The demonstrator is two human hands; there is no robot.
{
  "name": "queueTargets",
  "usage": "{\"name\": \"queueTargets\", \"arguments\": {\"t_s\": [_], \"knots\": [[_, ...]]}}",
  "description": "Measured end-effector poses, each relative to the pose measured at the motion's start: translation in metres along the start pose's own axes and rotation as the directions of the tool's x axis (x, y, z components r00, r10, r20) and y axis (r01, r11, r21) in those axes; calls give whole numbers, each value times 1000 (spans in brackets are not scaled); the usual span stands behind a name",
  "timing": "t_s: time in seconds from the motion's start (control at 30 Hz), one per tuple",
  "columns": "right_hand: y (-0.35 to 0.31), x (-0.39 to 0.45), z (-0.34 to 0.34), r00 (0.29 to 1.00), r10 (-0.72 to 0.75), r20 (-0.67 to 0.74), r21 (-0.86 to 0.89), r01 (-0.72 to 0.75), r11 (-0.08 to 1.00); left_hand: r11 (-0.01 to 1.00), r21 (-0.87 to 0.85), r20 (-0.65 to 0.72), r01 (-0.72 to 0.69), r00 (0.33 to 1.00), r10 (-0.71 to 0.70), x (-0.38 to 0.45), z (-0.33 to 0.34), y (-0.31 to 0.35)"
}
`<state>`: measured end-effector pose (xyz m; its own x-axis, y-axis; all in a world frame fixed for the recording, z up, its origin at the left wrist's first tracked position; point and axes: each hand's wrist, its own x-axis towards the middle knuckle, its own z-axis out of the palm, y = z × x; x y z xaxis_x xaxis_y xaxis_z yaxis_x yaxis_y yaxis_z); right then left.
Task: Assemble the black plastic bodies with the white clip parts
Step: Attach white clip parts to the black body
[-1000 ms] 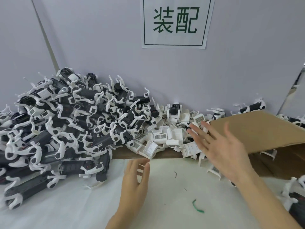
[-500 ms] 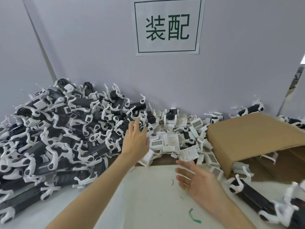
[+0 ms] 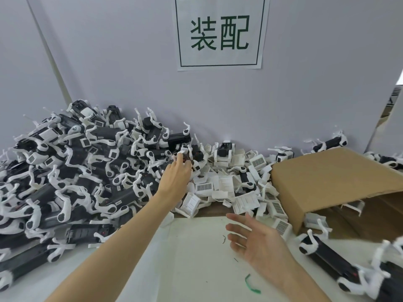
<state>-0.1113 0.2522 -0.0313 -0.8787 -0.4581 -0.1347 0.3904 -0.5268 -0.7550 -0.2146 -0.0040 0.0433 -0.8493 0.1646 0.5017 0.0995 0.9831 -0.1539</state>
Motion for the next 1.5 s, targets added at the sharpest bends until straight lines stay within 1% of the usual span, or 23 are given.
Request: {"name": "queueTargets", "arguments": {"t_s": [0.07,0.13,0.2,0.23,0.3,0.33,0.43,0.53,0.63,0.73,0.8,0.87,0.9,0.97,1.0,1.07,1.1,1.2,1.27,1.33,1.43,1.5], "knots": [[1,0,-1,1000,-3,-3,-8,2,1000,997,-65,-108,-30,994,22,-10,-8,-2],[0,0,-2,1000,-10,-15,-3,10,1000,976,-205,-231,-75,973,26,-24,-16,-4],[1,1,-2,999,-18,-27,6,18,1000,916,-387,-330,-105,943,-32,-41,-21,-3],[1,1,-2,999,-21,-29,10,21,1000,867,-487,-340,-101,937,-82,-51,-21,0],[2,1,-2,999,-27,-28,15,28,1000,740,-669,-299,-64,936,-189,-72,-19,9],[2,1,-1,999,-29,-26,15,29,999,681,-731,-267,-42,936,-229,-82,-17,14],[3,-1,-1,999,-39,-26,15,39,999,520,-854,-167,15,939,-301,-112,-12,28],[7,-2,2,993,-115,-30,-77,113,991,406,-912,-110,56,921,-373,-136,-4,41],[12,-3,8,987,-161,13,-204,160,966,272,-957,-32,103,893,-450,-146,0,47],[12,-5,9,988,-156,-10,-206,150,967,182,-968,56,173,856,-514,-130,-4,40],[11,-5,8,990,-140,-26,-190,133,973,56,-978,140,201,830,-539,-108,-11,28],[11,-5,7,991,-124,-43,-181,115,977,-74,-981,187,177,793,-580,-84,-19,15],[12,-4,6,991,-121,-52,-179,109,978,-114,-981,194,157,764,-615,-72,-24,10],[13,-3,5,991,-117,-68,-173,104,979,-139,-981,196,139,723,-662,-57,-33,1],[13,-3,4,991,-117,-72,-169,103,980,-128,-981,194,146,726,-660,-53,-35,-1],[13,-2,3,990,-118,-72,-160,105,982,-93,-980,194,174,759,-621,-57,-38,-1],[13,-2,2,990,-121,-71,-151,109,983,-93,-978,203,184,778,-595,-63,-38,3],[12,-3,6,991,-123,-54,-123,116,986,-142,-971,238,192,830,-504,-93,-32,22],[9,-5,10,994,-97,-39,-113,93,989,-174,-968,240,179,854,-462,-117,-26,40],[7,-8,14,996,-78,-41,-123,73,990,-163,-970,235,180,866,-441,-138,-19,56],[6,-9,16,988,-111,-103,-186,91,978,-156,-971,232,183,882,-410,-159,-11,68],[7,-8,14,979,-138,-150,-234,101,967,-123,-975,218,185,907,-361,-164,-9,69]]}}
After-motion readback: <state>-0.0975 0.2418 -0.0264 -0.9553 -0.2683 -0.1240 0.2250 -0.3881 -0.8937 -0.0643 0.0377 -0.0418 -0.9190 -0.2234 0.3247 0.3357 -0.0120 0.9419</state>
